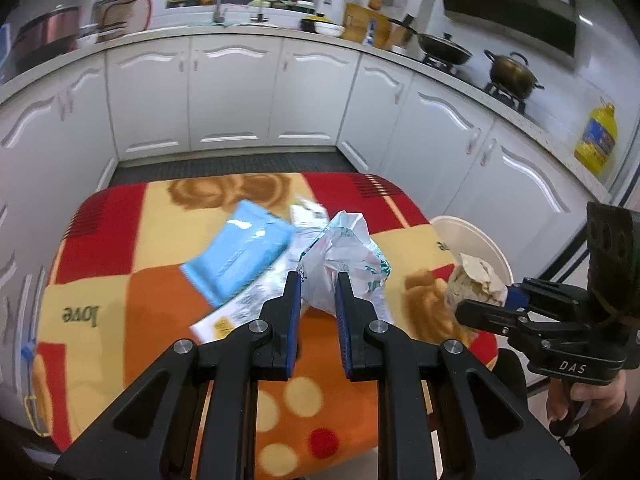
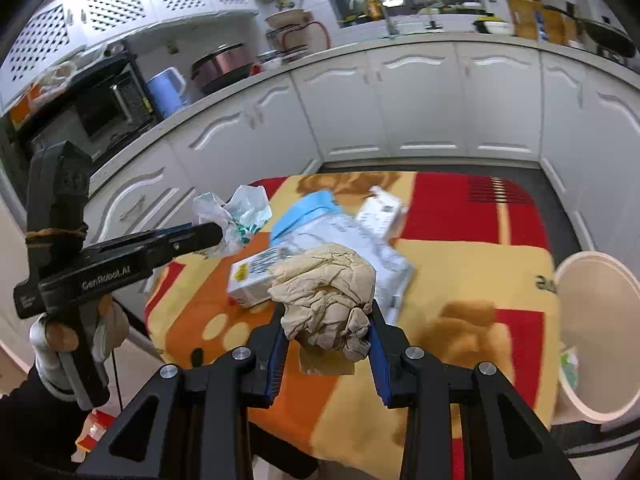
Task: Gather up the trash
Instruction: 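Carry the plastic bag and crumpled paper to the beige bin with both tools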
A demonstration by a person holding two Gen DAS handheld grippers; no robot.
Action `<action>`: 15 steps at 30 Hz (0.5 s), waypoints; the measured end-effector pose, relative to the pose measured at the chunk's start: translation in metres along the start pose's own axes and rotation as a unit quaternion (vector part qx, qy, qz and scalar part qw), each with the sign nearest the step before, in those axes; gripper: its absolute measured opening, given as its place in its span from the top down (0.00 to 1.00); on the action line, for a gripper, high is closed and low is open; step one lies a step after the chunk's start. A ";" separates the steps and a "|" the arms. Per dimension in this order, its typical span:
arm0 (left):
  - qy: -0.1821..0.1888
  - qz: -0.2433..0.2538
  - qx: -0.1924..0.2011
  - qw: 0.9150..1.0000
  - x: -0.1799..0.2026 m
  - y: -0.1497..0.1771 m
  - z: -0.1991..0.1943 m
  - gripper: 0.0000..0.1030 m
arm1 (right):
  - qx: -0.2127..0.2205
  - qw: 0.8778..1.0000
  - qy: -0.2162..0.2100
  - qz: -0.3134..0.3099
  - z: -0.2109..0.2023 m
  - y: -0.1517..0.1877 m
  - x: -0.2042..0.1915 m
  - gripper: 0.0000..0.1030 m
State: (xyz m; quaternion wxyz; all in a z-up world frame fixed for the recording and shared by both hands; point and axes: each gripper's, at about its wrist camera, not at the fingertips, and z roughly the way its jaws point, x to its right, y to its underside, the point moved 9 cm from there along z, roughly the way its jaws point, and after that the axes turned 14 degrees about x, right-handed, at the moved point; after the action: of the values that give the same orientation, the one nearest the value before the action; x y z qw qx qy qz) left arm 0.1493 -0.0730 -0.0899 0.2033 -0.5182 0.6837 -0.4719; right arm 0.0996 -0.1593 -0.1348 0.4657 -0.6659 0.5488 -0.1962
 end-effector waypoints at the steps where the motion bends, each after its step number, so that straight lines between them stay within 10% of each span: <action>1: 0.002 0.003 -0.001 1.000 0.006 0.000 0.003 0.86 | 0.002 1.000 0.005 0.003 -0.002 0.000 0.005 0.67; 15: 0.045 0.037 -0.020 0.998 0.080 0.004 0.043 0.86 | 0.026 0.996 0.076 0.037 -0.041 -0.002 0.076 0.67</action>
State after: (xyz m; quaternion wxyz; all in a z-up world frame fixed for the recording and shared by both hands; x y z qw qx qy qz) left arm 0.1502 -0.1638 -0.0966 0.1797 -0.4748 0.7200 -0.4732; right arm 0.0933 -0.2449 -0.1321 0.4469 -0.6161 0.6012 -0.2433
